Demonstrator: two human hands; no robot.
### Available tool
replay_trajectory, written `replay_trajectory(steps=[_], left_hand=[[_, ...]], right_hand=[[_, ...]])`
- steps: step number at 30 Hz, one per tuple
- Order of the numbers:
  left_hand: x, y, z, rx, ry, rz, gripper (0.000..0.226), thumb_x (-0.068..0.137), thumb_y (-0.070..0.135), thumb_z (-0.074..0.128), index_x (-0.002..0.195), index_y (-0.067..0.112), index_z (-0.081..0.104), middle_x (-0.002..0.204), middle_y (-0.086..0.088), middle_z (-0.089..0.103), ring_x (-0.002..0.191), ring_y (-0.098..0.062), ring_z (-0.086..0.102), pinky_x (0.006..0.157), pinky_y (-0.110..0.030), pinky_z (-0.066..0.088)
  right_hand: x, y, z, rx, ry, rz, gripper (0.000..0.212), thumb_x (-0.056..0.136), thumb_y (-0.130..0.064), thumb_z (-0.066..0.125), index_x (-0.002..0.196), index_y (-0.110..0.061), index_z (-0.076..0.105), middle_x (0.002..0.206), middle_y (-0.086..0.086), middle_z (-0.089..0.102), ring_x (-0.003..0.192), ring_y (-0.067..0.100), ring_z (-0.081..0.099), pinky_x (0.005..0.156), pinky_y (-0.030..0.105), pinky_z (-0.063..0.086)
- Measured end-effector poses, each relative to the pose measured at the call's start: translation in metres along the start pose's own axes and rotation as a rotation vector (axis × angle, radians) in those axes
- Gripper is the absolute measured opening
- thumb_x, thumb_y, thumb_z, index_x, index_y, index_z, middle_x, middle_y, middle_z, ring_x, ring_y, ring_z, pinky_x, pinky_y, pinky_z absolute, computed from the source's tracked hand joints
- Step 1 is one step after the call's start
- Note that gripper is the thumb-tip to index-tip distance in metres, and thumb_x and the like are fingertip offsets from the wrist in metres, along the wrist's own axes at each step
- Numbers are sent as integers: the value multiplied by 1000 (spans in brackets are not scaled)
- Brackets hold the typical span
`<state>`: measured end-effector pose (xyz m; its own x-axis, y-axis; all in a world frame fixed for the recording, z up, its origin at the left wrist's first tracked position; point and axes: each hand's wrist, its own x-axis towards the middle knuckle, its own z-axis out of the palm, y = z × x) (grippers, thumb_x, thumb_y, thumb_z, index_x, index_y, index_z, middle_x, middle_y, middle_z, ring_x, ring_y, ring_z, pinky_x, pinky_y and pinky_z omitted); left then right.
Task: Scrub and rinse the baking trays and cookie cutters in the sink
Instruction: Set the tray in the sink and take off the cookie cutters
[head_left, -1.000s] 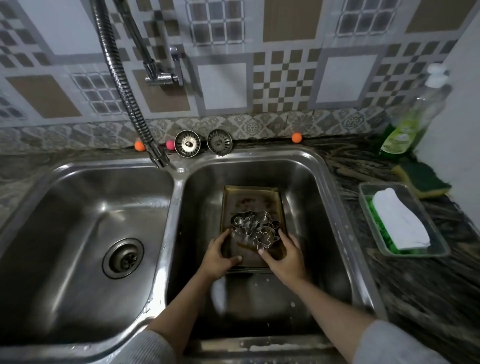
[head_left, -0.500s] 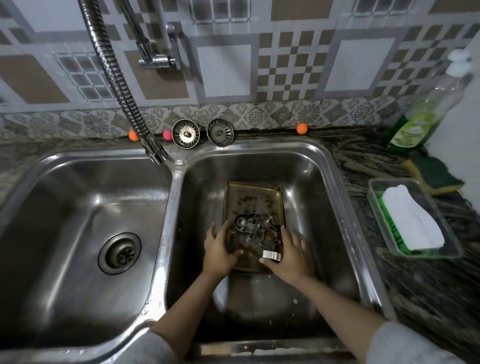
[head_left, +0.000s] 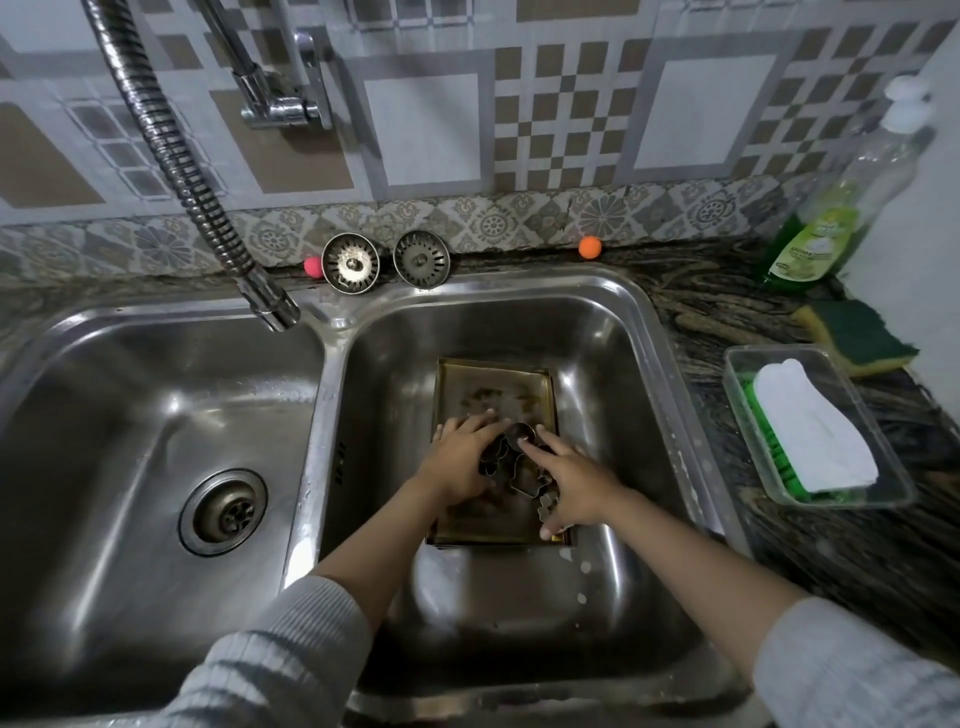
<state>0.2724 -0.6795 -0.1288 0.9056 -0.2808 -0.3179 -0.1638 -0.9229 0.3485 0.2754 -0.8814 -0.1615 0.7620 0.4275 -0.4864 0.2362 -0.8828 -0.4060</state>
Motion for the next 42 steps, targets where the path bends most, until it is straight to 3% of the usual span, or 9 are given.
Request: replay_trajectory(steps=[5, 11, 15, 20, 24, 30, 35, 39, 42], left_hand=[[4, -6, 1, 49, 5, 32, 68, 80, 22, 69, 140, 35, 40, 139, 0, 39, 125, -26, 36, 103, -36, 40], [3, -3, -1, 95, -17, -28, 70, 77, 36, 71, 139, 34, 39, 133, -1, 39, 123, -27, 35, 97, -38, 43], [4, 0, 0, 155, -35, -39, 77, 76, 43, 70, 143, 31, 34, 138, -1, 38, 127, -25, 33, 96, -40, 43], [3, 0, 2, 177, -55, -36, 77, 76, 39, 71, 143, 32, 33, 138, -2, 39, 128, -25, 32, 95, -41, 44], [1, 2, 3, 181, -27, -33, 69, 75, 38, 69, 137, 32, 39, 134, -3, 42, 126, -26, 36, 92, -39, 45], [-3, 4, 7, 149, 0, -78, 65, 74, 40, 72, 130, 27, 43, 129, -9, 44, 121, -29, 42, 92, -38, 45], [-3, 4, 11, 157, -3, -80, 71, 76, 41, 69, 137, 28, 37, 133, -10, 40, 123, -29, 40, 95, -39, 44], [0, 3, 13, 191, -37, -69, 78, 78, 42, 68, 143, 32, 27, 137, -10, 34, 126, -29, 36, 96, -41, 44], [3, 2, 11, 159, -43, -75, 75, 76, 41, 70, 140, 30, 32, 135, -8, 38, 125, -29, 38, 95, -41, 45]], right_hand=[[6, 0, -8, -8, 58, -39, 119, 56, -33, 88, 148, -40, 13, 158, -12, 4, 141, 21, 23, 105, 38, 39], [5, 2, -1, 58, 99, -45, 100, 61, -36, 86, 145, -31, 32, 135, -6, 36, 116, 18, 49, 90, 30, 47], [1, 4, -6, 141, 7, -47, 112, 53, -44, 88, 147, -27, 30, 137, -4, 32, 124, 19, 42, 101, 32, 42], [1, 9, -12, 51, -127, -59, 132, 44, -34, 93, 150, -26, 15, 147, -1, 21, 133, 23, 33, 108, 35, 37], [2, 5, -10, 23, -79, -60, 122, 49, -30, 92, 148, -25, 22, 139, 1, 29, 123, 22, 42, 100, 33, 44], [-2, -1, 0, 42, -3, -60, 82, 67, -21, 78, 138, -26, 35, 125, 2, 35, 98, 17, 51, 73, 25, 49], [-6, -5, 6, 137, 76, -29, 87, 63, -40, 83, 137, -27, 39, 129, 2, 37, 115, 21, 48, 91, 33, 48], [-7, -10, 9, 150, 142, -20, 82, 65, -43, 82, 135, -25, 43, 126, 2, 41, 113, 20, 49, 91, 35, 49], [-6, -12, 11, 151, 175, -11, 75, 68, -38, 81, 133, -24, 46, 124, 2, 42, 110, 20, 52, 88, 32, 50]])
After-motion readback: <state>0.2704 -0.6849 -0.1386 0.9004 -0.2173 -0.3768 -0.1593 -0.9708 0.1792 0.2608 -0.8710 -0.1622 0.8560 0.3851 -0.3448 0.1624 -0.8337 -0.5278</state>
